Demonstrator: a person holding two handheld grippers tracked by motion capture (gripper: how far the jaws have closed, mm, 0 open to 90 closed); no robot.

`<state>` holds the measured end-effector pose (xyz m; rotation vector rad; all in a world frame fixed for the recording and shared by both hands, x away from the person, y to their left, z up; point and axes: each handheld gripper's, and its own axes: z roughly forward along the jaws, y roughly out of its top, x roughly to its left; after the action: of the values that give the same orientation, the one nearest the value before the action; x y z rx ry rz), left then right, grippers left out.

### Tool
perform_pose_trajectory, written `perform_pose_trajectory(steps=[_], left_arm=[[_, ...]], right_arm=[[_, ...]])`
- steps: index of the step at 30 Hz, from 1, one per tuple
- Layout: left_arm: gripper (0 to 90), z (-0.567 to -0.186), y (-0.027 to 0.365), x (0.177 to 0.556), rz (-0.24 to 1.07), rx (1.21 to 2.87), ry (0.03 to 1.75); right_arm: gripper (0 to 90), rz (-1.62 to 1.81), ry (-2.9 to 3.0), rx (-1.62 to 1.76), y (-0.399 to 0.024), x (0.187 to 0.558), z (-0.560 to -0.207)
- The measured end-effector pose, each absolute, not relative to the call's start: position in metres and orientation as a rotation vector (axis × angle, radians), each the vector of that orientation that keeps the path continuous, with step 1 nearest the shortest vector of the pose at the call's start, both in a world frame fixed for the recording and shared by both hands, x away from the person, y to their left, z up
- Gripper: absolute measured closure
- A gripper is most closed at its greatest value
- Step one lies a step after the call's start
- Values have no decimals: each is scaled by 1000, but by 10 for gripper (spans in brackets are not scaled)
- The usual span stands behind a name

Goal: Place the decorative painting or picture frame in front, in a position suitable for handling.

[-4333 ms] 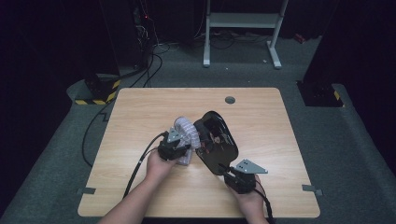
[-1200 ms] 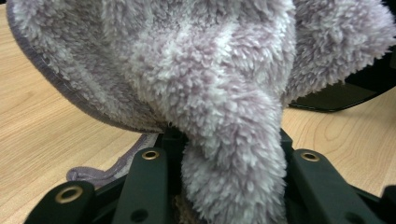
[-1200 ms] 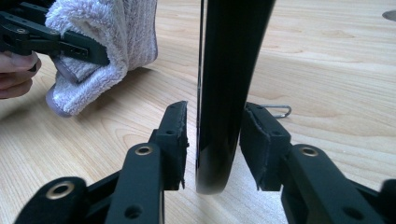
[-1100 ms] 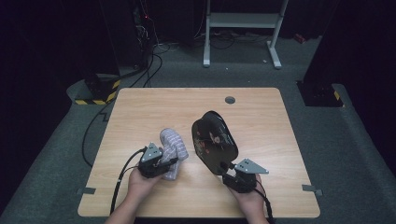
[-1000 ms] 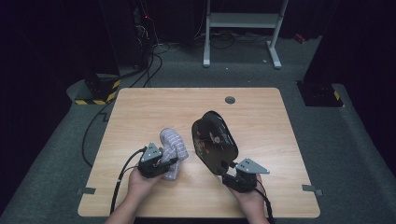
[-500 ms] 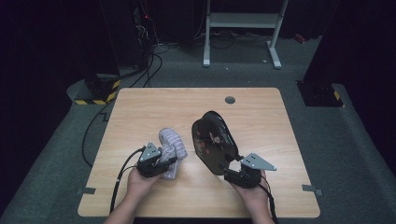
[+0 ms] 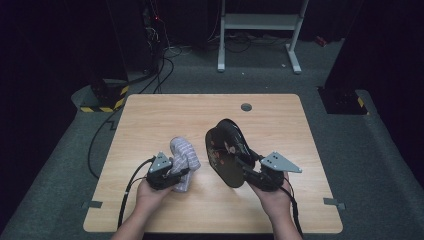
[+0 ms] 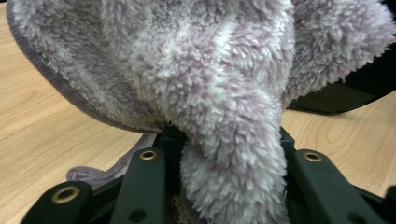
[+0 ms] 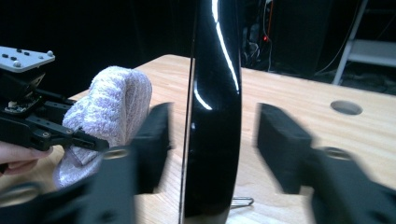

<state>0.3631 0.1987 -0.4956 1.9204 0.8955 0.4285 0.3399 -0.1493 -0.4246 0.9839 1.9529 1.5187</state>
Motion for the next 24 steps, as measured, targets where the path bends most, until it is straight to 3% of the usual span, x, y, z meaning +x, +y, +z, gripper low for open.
perform_pose_trajectory(steps=[11, 15, 24], left_arm=[[616, -497, 191, 361, 415, 1934, 878], [618, -496, 183, 362, 399, 1945, 859], [622, -501, 122, 373, 370, 2036, 782]], right_arm=[[791, 1580, 1969, 993, -151, 341, -415], [802, 1604, 1977, 1009, -151, 342, -415], [804, 1630, 1965, 1010, -151, 341, -417]])
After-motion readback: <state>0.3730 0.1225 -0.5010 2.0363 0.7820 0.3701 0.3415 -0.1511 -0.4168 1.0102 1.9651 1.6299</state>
